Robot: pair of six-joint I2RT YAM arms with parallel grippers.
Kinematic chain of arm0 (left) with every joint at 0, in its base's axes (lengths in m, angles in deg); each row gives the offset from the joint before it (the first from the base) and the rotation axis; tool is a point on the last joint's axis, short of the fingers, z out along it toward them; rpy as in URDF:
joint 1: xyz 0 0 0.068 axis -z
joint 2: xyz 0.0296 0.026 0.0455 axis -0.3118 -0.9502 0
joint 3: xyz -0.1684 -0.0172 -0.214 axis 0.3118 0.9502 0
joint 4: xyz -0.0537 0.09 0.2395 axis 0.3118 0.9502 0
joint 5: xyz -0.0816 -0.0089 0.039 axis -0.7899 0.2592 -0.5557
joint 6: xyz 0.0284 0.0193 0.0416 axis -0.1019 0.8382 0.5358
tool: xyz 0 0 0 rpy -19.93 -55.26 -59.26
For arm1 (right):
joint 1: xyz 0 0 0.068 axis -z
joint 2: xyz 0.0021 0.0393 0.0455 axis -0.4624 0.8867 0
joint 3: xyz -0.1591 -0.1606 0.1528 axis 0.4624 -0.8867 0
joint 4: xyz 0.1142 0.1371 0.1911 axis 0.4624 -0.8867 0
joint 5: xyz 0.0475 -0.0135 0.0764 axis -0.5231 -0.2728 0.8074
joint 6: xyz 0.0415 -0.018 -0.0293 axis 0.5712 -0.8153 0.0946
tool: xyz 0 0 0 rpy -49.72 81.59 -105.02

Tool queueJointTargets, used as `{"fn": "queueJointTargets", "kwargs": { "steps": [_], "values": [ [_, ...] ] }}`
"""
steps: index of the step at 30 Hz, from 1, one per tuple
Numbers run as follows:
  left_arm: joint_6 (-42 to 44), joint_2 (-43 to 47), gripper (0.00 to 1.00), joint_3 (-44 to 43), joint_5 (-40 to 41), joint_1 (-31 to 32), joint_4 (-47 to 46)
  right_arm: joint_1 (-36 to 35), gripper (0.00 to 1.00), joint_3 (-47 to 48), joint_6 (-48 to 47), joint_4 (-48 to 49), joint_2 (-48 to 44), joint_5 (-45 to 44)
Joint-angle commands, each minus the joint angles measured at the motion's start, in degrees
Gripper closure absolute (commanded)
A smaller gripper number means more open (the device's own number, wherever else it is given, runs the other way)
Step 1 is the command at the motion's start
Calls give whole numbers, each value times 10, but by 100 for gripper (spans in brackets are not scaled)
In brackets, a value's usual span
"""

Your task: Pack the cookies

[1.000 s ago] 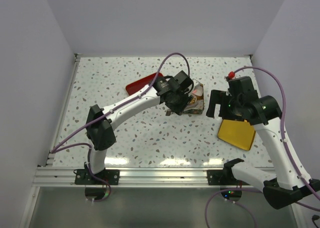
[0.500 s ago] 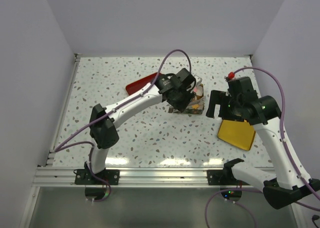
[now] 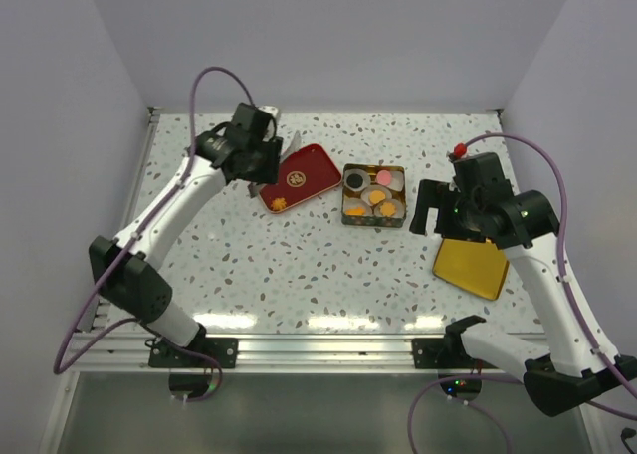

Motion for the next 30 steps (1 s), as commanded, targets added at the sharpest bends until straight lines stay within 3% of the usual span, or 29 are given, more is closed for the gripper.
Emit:
{"fn": "queueJointTargets", "kwargs": {
  "steps": [1,8,15,22,30],
  "values": [
    [-5,86,48,91,11,-59,-60,3,1,4,5,4,4,7],
    [19,141,45,242,-8,-193,-122,3,1,4,-1,10,20,18],
    [31,119,40,337,19,-225,-187,4,1,-1,0,13,26,23],
    [45,79,39,354,22,-233,-216,2,1,-10,3,13,21,16],
    [55,-4,30,374,-8,-253,-238,2,1,-24,11,16,19,8]
  ]
}}
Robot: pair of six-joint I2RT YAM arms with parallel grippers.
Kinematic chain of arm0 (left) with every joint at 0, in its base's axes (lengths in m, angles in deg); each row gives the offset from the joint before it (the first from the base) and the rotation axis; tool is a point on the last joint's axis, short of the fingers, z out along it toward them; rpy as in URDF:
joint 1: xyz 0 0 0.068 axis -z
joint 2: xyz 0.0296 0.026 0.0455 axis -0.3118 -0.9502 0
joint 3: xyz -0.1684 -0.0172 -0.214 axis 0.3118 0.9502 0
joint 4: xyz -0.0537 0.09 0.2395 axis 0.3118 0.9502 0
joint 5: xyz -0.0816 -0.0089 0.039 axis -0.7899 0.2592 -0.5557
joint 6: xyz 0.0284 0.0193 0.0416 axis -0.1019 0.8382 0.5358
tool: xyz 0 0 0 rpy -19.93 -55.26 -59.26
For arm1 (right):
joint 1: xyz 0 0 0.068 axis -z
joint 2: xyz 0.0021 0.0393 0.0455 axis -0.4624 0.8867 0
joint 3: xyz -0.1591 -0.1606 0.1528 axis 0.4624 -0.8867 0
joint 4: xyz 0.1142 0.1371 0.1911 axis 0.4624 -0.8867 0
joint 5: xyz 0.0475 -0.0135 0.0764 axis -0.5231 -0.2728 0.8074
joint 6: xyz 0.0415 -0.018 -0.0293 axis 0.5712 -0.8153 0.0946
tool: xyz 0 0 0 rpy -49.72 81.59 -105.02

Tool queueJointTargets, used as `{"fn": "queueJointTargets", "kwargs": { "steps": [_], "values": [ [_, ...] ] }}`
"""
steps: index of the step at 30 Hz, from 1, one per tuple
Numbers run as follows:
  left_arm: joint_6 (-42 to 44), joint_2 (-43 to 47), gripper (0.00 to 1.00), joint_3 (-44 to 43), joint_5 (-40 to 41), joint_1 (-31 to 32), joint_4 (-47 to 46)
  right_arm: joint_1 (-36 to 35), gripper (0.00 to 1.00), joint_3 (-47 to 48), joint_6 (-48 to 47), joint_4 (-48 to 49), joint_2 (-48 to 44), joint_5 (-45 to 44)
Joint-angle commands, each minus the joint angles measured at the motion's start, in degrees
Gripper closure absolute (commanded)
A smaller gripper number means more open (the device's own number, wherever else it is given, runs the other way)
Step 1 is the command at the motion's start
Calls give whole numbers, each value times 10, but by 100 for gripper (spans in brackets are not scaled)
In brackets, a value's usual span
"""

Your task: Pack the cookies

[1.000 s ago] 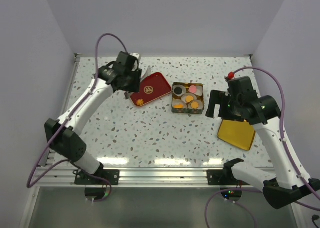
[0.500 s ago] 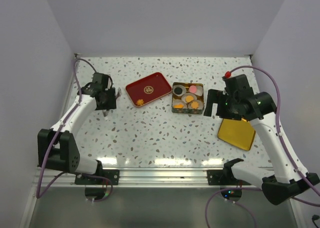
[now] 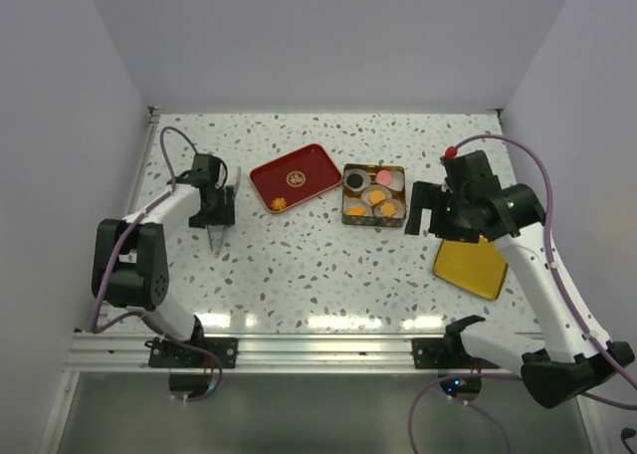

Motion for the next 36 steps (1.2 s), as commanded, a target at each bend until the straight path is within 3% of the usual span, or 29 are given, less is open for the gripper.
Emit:
{"fn": "queueJointTargets", "kwargs": {
  "steps": [1,10,17,22,26,31,36],
  "values": [
    [15,-26,29,14,-20,-18,-37,3,1,-3,7,9,-9,-10],
    [13,-44,25,-8,-33,-27,-26,3,1,-35,9,32,-5,-26],
    [-26,14,7,-76,-35,-27,7,14,1,-45,4,37,45,-83],
    [-82,59,0,-103,-83,-27,-7,82,1,-66,1,53,83,-96],
    [-107,120,0,-101,-137,-27,-32,121,1,-74,-1,85,140,-69],
    [-137,154,0,-107,-90,-36,-20,165,5,-74,-3,127,199,-43],
    [-136,159,0,-100,-115,-57,-16,176,11,-86,2,164,256,-46]
  ]
}}
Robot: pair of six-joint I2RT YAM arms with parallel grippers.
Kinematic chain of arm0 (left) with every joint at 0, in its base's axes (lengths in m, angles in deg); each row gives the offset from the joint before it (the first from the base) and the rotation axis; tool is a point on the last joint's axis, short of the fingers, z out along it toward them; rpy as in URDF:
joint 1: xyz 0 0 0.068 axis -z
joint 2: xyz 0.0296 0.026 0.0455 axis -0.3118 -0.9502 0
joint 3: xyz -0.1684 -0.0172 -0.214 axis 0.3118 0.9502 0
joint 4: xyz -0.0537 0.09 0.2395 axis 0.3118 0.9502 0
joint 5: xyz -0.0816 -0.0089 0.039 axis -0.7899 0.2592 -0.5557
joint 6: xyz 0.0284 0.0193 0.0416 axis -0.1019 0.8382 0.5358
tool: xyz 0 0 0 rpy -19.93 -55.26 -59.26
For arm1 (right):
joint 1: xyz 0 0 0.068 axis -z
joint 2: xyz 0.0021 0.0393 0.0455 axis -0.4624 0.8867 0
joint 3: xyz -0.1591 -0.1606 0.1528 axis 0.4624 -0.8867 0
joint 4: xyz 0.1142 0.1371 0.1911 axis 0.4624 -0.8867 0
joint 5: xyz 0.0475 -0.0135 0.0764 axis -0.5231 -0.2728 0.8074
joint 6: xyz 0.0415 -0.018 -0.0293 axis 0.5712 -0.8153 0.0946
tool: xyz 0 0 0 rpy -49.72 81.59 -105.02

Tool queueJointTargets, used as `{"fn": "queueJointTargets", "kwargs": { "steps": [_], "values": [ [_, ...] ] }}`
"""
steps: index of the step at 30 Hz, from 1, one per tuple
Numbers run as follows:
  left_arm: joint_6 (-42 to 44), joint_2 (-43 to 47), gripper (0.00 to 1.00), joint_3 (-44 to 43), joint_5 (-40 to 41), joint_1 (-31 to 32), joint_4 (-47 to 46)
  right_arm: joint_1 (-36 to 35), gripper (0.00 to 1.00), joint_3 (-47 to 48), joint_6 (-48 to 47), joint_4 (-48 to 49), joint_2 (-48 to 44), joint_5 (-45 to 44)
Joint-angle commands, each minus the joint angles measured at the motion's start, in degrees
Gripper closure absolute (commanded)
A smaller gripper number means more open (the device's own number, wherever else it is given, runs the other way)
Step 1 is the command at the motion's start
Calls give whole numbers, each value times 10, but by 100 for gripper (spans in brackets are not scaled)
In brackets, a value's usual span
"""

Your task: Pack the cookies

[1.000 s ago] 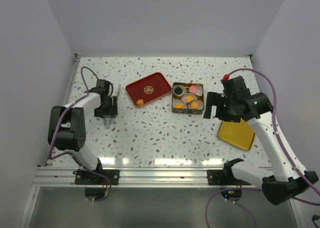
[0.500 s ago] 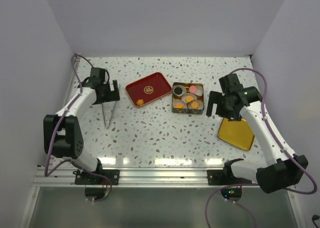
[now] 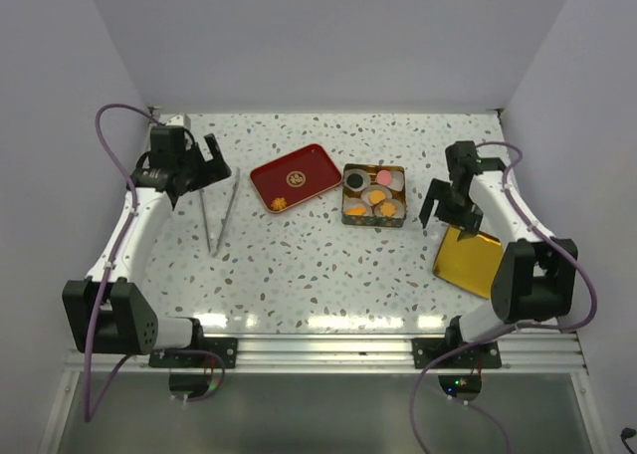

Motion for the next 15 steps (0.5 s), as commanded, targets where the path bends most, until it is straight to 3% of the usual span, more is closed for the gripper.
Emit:
{"fn": "queueJointTargets", "kwargs": {
  "steps": [1,15],
  "values": [
    [-13,11,0,-11,-16,-16,3,5,12,-29,7,50,26,-7],
    [-33,60,0,44,-73,-16,-10,16,59,-76,23,142,117,-35]
  ]
}}
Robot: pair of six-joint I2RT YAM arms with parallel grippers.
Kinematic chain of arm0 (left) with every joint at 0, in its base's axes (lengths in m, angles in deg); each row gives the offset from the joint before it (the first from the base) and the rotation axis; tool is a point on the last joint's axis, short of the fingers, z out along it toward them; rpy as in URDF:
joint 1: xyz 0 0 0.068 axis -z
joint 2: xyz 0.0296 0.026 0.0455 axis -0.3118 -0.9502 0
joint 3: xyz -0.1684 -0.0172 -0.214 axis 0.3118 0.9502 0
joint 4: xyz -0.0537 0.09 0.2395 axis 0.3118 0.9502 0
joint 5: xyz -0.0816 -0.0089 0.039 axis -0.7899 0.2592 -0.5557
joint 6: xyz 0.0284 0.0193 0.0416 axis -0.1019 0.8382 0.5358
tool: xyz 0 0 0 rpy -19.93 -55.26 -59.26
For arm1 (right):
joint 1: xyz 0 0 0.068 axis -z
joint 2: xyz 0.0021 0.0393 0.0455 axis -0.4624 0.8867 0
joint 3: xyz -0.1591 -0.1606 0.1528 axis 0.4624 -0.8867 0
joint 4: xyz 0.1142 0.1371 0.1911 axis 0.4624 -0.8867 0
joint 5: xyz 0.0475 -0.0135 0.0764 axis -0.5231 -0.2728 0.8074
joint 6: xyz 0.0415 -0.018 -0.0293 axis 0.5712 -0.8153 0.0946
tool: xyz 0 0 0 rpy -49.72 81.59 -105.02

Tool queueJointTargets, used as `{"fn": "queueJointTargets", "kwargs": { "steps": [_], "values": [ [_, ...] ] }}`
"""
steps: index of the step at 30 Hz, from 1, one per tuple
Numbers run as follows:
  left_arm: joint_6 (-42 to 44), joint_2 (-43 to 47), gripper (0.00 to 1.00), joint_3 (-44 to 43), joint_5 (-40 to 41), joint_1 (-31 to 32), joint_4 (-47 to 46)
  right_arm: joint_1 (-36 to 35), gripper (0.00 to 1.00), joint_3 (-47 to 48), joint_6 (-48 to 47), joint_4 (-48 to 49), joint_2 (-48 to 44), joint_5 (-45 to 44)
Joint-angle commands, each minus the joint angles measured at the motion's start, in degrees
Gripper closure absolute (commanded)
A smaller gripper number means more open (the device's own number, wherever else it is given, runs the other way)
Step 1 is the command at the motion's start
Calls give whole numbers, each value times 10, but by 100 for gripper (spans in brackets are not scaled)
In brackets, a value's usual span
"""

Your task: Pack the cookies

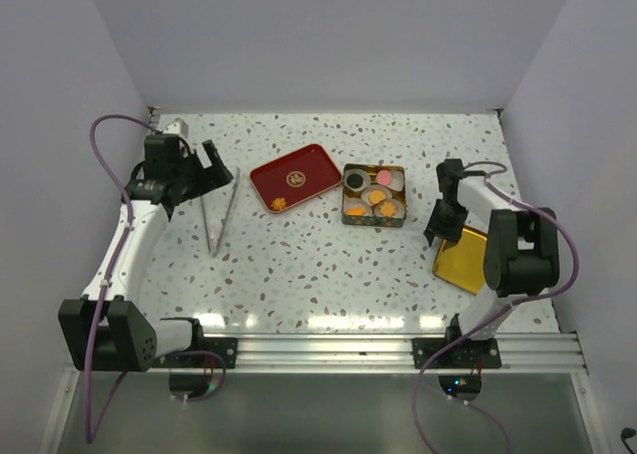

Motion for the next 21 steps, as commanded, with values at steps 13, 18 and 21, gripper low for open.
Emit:
{"fn": "queueJointTargets", "kwargs": {
  "steps": [13,18,21],
  "values": [
    [-19,1,0,-9,-45,-3,-10,4,96,-31,7,58,38,-37],
    [-31,-7,0,-10,-61,-3,-25,4,100,0,8,27,4,-24],
    [-44,-9,0,-10,-79,-3,-39,4,100,48,14,-15,-36,-11]
  ]
}}
